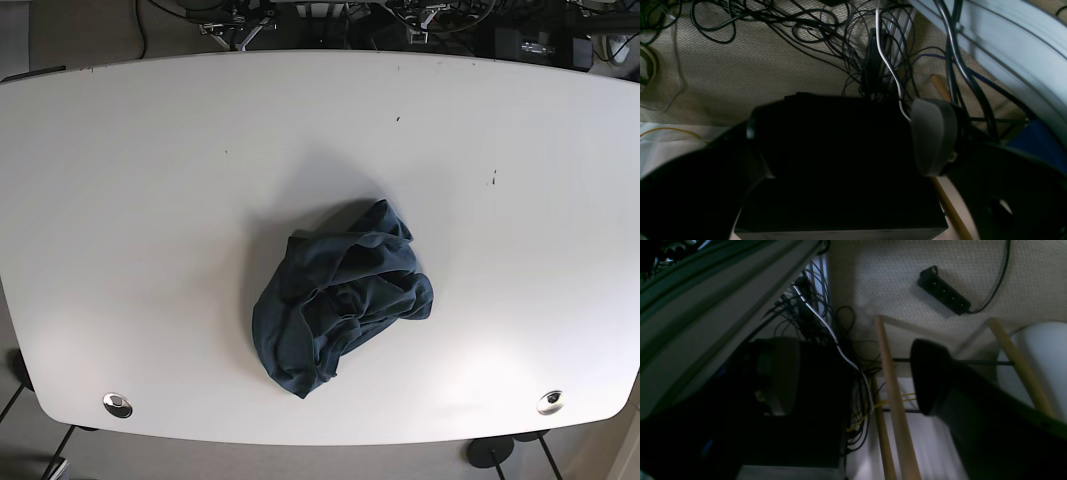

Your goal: Fold the T-shirt properly

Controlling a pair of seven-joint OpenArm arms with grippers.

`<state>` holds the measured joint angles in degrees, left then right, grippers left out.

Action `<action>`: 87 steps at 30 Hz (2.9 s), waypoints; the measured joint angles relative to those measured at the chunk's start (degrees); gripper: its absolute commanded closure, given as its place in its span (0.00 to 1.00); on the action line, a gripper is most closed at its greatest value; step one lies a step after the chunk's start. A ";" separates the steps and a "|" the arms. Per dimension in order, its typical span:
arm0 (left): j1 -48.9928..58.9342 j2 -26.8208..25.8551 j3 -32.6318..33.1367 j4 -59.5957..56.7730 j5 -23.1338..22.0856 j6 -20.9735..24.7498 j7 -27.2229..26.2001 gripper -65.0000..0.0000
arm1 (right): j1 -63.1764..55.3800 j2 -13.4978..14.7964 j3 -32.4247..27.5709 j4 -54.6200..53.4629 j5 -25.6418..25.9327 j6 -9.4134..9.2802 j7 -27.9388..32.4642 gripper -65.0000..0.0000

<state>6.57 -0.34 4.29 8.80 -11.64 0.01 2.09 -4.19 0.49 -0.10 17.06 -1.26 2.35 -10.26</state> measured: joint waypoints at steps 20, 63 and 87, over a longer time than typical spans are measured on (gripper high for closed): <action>7.96 -2.73 2.89 7.58 5.66 -0.04 -10.54 0.23 | -11.47 0.33 0.00 11.41 -1.73 -0.02 10.21 0.25; 58.99 -4.81 -27.56 105.22 1.25 -0.87 -11.47 0.23 | -55.54 3.17 4.48 97.88 -1.33 0.20 5.97 0.25; 10.19 -14.62 -3.13 85.44 1.46 -9.68 -2.54 0.06 | -24.57 2.69 0.35 96.37 -1.51 0.42 0.50 0.25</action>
<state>16.75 -14.96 1.17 94.24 -10.17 -9.67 -0.45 -28.75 3.18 0.25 113.43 -2.76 2.76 -9.76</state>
